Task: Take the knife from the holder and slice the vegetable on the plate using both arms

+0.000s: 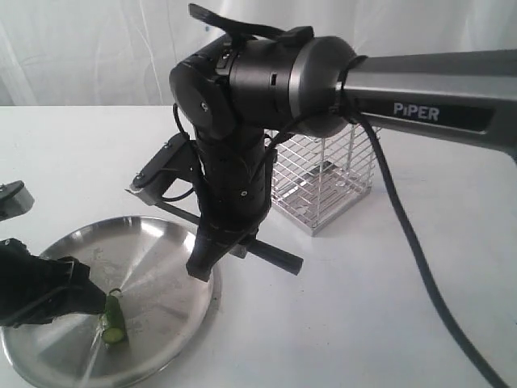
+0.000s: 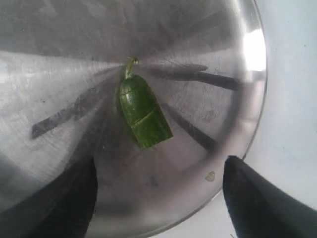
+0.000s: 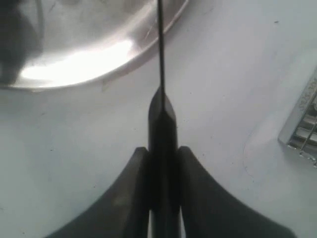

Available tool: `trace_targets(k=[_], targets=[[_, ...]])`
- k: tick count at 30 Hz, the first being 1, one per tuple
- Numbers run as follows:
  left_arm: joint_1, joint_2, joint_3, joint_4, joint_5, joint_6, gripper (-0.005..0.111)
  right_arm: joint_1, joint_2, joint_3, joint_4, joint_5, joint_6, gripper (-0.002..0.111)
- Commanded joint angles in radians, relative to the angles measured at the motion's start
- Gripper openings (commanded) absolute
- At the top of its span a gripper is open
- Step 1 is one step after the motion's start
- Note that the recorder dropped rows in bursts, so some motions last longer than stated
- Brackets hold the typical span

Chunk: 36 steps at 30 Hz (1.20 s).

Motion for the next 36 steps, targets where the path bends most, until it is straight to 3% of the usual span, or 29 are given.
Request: trace_targets(k=[1,8,21,25,31,36], targets=[[-0.053,0.066,-0.004,-0.030,-0.038,0.001,0.073,-0.008,-0.029,0.004,0.003,-0.014,-0.006,0.000],[-0.176,0.210,-0.072,-0.016,-0.107,0.011,0.072,-0.008,-0.031,0.004,0.003,-0.008,-0.006,0.000],[-0.177,0.348,-0.100,0.092,-0.142,-0.021,0.070,-0.008,-0.034,0.004,-0.030,-0.019,-0.013,0.000],[-0.177,0.361,-0.100,0.101,-0.131,-0.019,0.048,-0.008,-0.034,0.004,-0.042,-0.020,-0.020,0.000],[-0.177,0.359,-0.131,0.230,-0.031,0.084,0.002,-0.008,-0.034,0.004,-0.041,-0.020,-0.040,0.000],[-0.177,0.359,-0.258,0.501,0.169,0.181,0.000,-0.008,-0.034,0.004,-0.040,0.000,-0.023,0.000]])
